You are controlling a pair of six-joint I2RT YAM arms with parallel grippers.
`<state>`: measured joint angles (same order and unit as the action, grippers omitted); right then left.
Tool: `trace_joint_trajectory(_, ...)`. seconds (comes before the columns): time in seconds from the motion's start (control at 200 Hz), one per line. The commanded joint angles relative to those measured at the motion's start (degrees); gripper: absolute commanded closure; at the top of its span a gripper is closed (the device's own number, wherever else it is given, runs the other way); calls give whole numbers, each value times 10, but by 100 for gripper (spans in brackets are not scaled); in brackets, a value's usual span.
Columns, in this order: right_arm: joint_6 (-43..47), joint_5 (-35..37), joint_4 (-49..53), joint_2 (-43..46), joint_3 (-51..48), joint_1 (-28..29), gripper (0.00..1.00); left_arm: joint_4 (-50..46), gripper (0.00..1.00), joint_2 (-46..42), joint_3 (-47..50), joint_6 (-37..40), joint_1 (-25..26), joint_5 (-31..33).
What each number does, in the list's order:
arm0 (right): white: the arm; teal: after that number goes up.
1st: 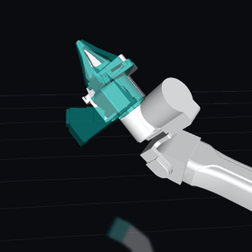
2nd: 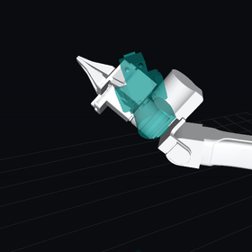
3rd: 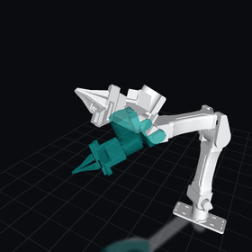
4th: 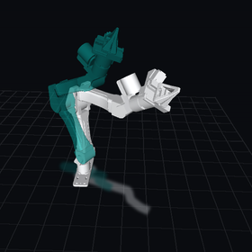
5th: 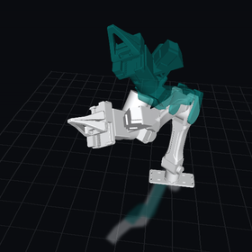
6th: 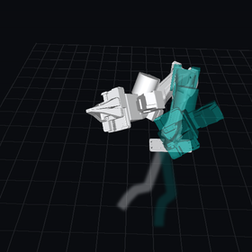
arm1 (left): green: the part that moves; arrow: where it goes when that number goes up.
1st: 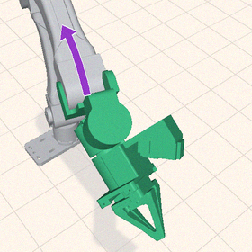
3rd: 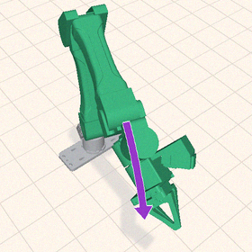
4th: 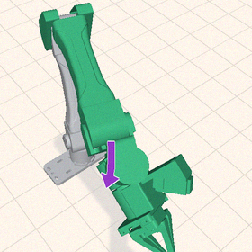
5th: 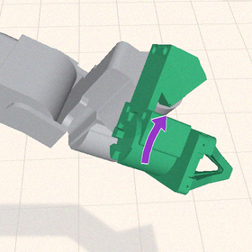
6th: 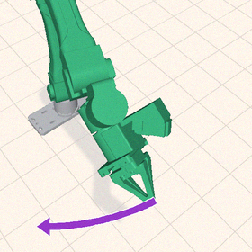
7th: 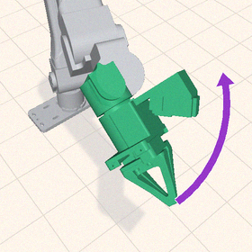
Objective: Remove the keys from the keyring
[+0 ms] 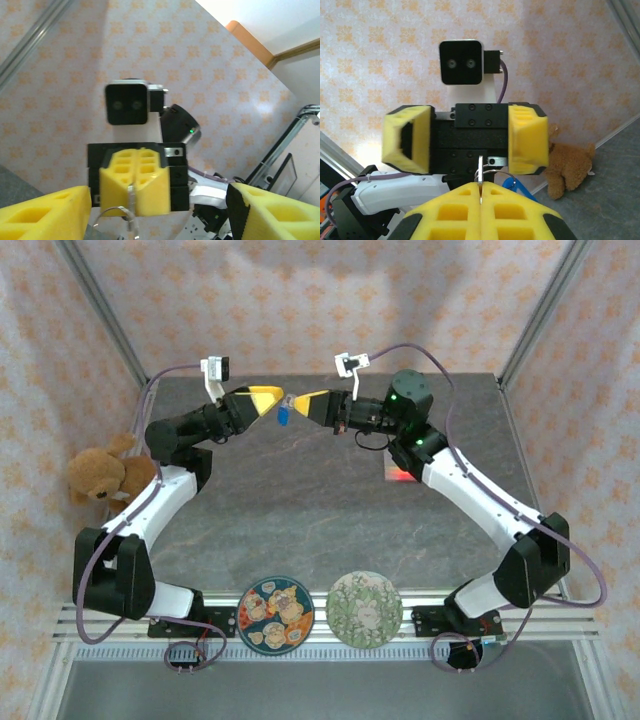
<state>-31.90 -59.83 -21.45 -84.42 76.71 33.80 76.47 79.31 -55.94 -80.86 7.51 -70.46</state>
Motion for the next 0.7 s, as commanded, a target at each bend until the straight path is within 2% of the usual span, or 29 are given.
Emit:
trace_joint_trajectory(0.0, -33, -38, -72, -13, 29, -3, 100, 43, 28, -10, -9, -17, 8, -27)
trace_joint_trajectory(0.4, -98, -65, -159, -43, 42, -2, 100, 43, 26, 3, -18, -25, 24, -36)
trace_joint_trajectory(0.49, -104, -68, -168, -46, 44, -2, 100, 43, 29, 2, -17, -26, 25, -38)
trace_joint_trajectory(0.696, -119, -72, -188, -50, 44, -2, 100, 43, 42, 0, -16, -26, 25, -38)
